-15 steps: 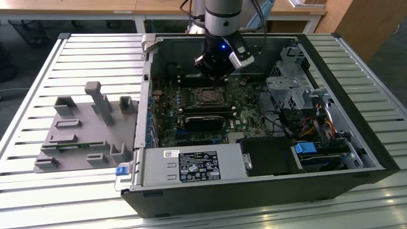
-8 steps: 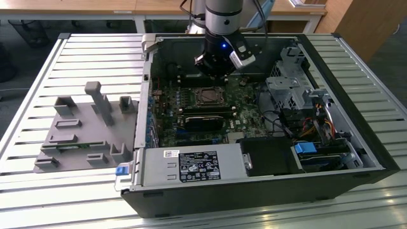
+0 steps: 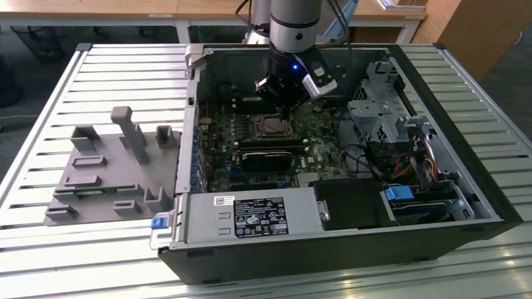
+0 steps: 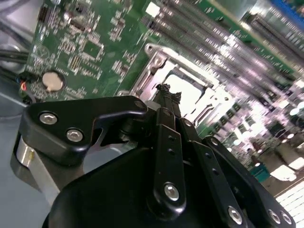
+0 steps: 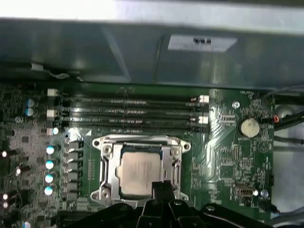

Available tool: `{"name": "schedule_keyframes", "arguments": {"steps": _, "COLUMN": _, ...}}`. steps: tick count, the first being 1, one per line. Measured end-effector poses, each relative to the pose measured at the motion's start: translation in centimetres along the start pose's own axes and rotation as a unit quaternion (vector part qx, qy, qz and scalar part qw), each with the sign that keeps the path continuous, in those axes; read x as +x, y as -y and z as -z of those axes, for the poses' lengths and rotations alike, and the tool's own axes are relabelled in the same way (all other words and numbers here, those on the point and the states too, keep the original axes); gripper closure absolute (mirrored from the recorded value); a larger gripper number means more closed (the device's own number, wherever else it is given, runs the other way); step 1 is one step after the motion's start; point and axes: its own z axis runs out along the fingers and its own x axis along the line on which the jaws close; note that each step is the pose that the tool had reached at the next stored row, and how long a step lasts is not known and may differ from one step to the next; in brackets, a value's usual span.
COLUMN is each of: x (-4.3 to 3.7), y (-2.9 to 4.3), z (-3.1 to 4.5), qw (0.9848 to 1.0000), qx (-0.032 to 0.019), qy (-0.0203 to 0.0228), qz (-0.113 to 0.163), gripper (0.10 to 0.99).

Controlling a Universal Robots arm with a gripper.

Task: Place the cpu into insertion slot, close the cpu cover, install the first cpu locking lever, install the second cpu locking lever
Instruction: 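Install the second cpu locking lever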

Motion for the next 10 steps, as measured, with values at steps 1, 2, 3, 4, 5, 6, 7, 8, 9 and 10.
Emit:
{"name": "schedule_keyframes", "arguments": {"steps": 1, "x": 0.00, "y": 0.25, "z": 0.01, "qw": 1.0000, "qx": 0.0000, "qy": -0.0004, "qz": 0.000, "gripper": 0.980}}
{"name": "schedule_keyframes", "arguments": {"steps": 2, "x": 0.01, "y": 0.50, "z": 0.01, "qw": 1.0000, "qx": -0.0001, "qy": -0.0007, "qz": 0.000, "gripper": 0.980}}
{"name": "schedule_keyframes", "arguments": {"steps": 3, "x": 0.01, "y": 0.77, "z": 0.02, "qw": 1.0000, "qx": 0.0000, "qy": -0.0010, "qz": 0.000, "gripper": 0.980}}
{"name": "schedule_keyframes", "arguments": {"steps": 4, "x": 0.01, "y": 1.04, "z": 0.02, "qw": 1.0000, "qx": 0.0000, "qy": -0.0014, "qz": 0.000, "gripper": 0.980}}
{"name": "schedule_keyframes", "arguments": {"steps": 5, "x": 0.01, "y": 1.27, "z": 0.03, "qw": 1.0000, "qx": -0.0001, "qy": -0.0017, "qz": 0.000, "gripper": 0.980}}
{"name": "schedule_keyframes", "arguments": {"steps": 6, "x": 0.02, "y": 1.49, "z": 0.03, "qw": 1.0000, "qx": -0.0001, "qy": -0.0020, "qz": 0.000, "gripper": 0.980}}
{"name": "schedule_keyframes", "arguments": {"steps": 7, "x": 0.02, "y": 1.69, "z": 0.04, "qw": 1.0000, "qx": 0.0000, "qy": -0.0024, "qz": 0.000, "gripper": 0.980}}
{"name": "schedule_keyframes", "arguments": {"steps": 8, "x": 0.02, "y": 1.88, "z": 0.04, "qw": 1.0000, "qx": -0.0001, "qy": -0.0027, "qz": 0.000, "gripper": 0.980}}
{"name": "schedule_keyframes", "arguments": {"steps": 9, "x": 0.03, "y": 2.06, "z": 0.05, "qw": 1.0000, "qx": -0.0001, "qy": -0.0030, "qz": 0.000, "gripper": 0.980}}
{"name": "schedule_keyframes", "arguments": {"steps": 10, "x": 0.03, "y": 2.25, "z": 0.05, "qw": 1.0000, "qx": -0.0001, "qy": -0.0032, "qz": 0.000, "gripper": 0.980}}
